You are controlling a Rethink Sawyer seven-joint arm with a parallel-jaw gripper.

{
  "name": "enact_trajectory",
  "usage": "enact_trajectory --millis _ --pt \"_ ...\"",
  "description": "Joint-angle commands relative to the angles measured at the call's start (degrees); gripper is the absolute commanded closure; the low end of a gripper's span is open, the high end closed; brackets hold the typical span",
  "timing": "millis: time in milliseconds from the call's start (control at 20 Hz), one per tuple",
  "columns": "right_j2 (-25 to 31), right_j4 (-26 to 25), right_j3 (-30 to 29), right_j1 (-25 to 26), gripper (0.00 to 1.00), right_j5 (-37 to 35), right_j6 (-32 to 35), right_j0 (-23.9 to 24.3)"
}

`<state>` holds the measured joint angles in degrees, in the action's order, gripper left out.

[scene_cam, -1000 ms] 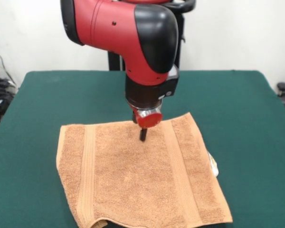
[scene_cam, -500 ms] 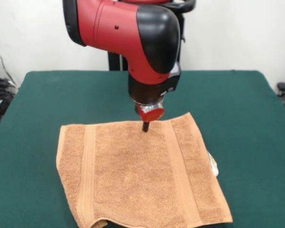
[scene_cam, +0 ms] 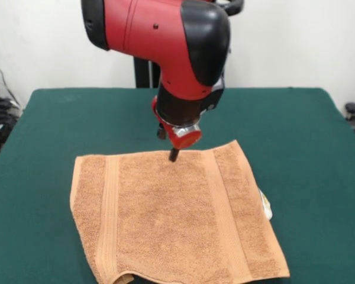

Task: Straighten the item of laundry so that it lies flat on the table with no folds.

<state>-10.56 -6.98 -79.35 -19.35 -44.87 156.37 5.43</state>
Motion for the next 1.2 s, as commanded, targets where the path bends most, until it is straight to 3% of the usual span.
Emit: enact_trajectory --millis 50,600,1200 --pt "5.41 -4.34 11.85 -1.12 0.0 -11.51 -11.92 -0.83" --pt "9.17 -8.37 23.46 4.54 0.0 -5.43 -14.5 2.57" --pt "8.48 -12.45 27.35 9.88 0.0 0.05 -10.93 1.46"
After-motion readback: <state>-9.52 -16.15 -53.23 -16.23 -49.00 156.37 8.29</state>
